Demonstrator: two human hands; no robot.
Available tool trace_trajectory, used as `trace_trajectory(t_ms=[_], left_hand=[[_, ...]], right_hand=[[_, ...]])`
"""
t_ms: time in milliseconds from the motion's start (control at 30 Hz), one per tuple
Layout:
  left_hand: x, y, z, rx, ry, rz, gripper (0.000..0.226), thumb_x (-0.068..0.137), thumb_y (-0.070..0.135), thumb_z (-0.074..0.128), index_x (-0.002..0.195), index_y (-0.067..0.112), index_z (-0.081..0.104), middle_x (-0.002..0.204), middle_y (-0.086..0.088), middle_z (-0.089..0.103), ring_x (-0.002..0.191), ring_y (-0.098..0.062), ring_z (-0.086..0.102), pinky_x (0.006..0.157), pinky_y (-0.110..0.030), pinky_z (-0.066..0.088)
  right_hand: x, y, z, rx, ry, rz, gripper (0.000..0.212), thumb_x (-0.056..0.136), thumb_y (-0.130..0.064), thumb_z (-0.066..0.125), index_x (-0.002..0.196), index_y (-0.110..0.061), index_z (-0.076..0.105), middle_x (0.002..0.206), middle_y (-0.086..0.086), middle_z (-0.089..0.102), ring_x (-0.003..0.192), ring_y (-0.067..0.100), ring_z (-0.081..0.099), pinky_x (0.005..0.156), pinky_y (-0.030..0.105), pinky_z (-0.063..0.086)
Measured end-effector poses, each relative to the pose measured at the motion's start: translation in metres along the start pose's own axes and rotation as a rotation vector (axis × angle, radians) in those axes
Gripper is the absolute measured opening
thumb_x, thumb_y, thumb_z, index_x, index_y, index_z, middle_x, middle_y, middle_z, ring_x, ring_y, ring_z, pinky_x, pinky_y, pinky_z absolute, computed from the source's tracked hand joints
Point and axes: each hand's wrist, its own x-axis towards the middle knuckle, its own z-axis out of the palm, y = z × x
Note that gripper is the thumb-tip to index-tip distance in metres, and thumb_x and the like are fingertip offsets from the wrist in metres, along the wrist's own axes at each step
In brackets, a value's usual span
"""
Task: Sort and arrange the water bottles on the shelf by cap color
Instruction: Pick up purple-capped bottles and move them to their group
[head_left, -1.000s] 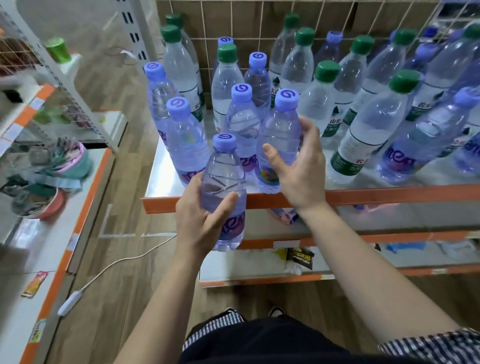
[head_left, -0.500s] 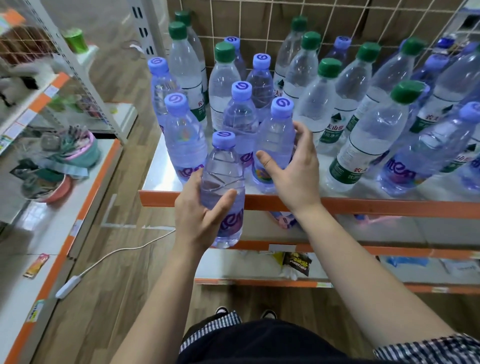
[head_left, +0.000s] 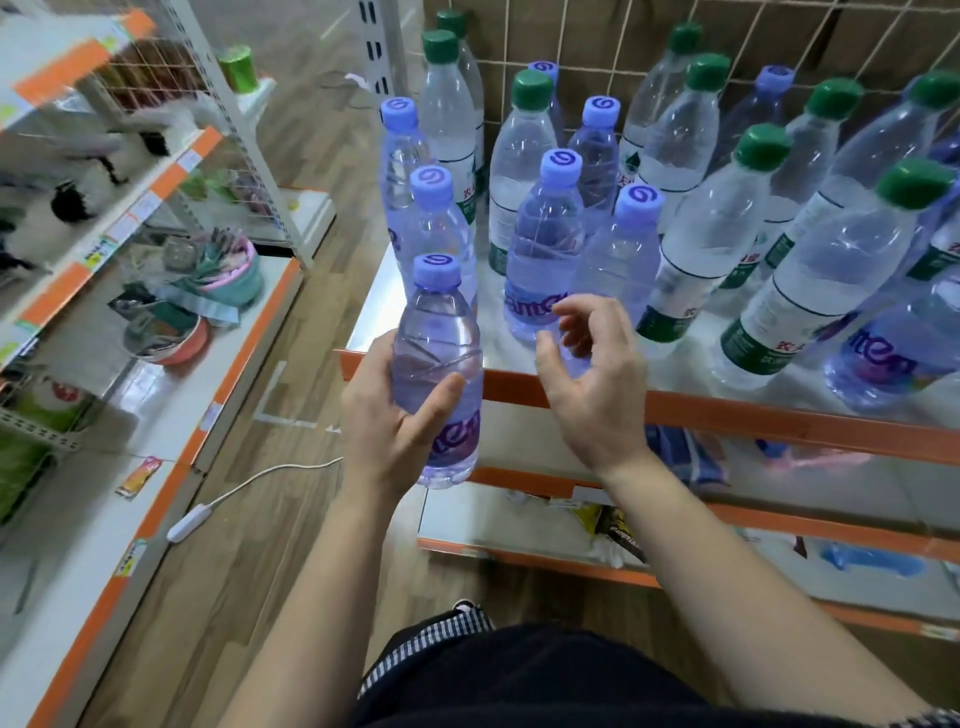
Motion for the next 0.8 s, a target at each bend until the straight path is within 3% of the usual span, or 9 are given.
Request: trace_trajectory(t_ms=[133, 233, 467, 633, 733, 800], left_hand=[[0.011, -0.012, -0.027, 0.039, 0.055, -0.016, 0.040, 0.079, 0.051, 0.058, 0.104, 0.020, 0.060, 0.091, 0.004, 0.067, 0.082, -0.010, 0.062, 0.071, -0.023, 0.046], [0.031, -0.023, -0.044, 0.076, 0.075, -0.002, 0.039, 0.082, 0.051, 0.059, 0.101, 0.017, 0.059, 0.090, -0.001, 0.065, 0.081, -0.016, 0.060, 0.070, -0.029, 0.045], [0.084, -0.049, -0.051, 0.089, 0.125, -0.041, 0.062, 0.082, 0.060, 0.051, 0.111, 0.005, 0.059, 0.092, 0.003, 0.062, 0.085, -0.015, 0.059, 0.073, -0.026, 0.040], [0.100, -0.056, -0.049, 0.020, 0.130, -0.004, 0.054, 0.086, 0.058, 0.052, 0.112, 0.011, 0.058, 0.091, 0.006, 0.065, 0.084, -0.007, 0.062, 0.075, -0.028, 0.045], [0.112, -0.053, -0.044, -0.058, 0.171, 0.022, 0.059, 0.089, 0.050, 0.055, 0.122, 0.001, 0.053, 0.099, 0.001, 0.065, 0.088, 0.004, 0.062, 0.082, -0.026, 0.048], [0.120, -0.050, -0.039, -0.046, 0.160, 0.028, 0.063, 0.089, 0.050, 0.054, 0.126, -0.002, 0.050, 0.104, -0.004, 0.063, 0.093, 0.000, 0.061, 0.086, -0.028, 0.047]], right_hand=[[-0.004, 0.007, 0.023, -0.092, -0.330, -0.009, 0.010, 0.090, -0.007, 0.065, 0.097, -0.001, 0.066, 0.092, 0.011, 0.063, 0.088, 0.026, 0.059, 0.082, 0.034, 0.046], [-0.009, 0.016, 0.037, -0.175, -0.456, 0.037, 0.012, 0.092, -0.012, 0.064, 0.092, -0.001, 0.068, 0.091, 0.015, 0.063, 0.091, 0.032, 0.059, 0.084, 0.041, 0.046], [-0.014, 0.021, 0.049, -0.266, -0.425, 0.099, 0.013, 0.092, -0.013, 0.064, 0.090, -0.001, 0.069, 0.088, 0.015, 0.065, 0.088, 0.033, 0.060, 0.082, 0.041, 0.047], [-0.017, 0.022, 0.055, -0.322, -0.378, 0.096, 0.010, 0.091, -0.011, 0.065, 0.088, -0.002, 0.070, 0.086, 0.013, 0.065, 0.086, 0.032, 0.059, 0.079, 0.037, 0.044], [-0.019, 0.023, 0.057, -0.335, -0.361, 0.115, 0.010, 0.091, -0.013, 0.065, 0.088, -0.004, 0.069, 0.085, 0.011, 0.065, 0.085, 0.030, 0.058, 0.077, 0.034, 0.041], [-0.020, 0.022, 0.057, -0.341, -0.356, 0.115, 0.009, 0.090, -0.013, 0.065, 0.088, -0.005, 0.069, 0.085, 0.010, 0.064, 0.085, 0.030, 0.058, 0.076, 0.033, 0.041]])
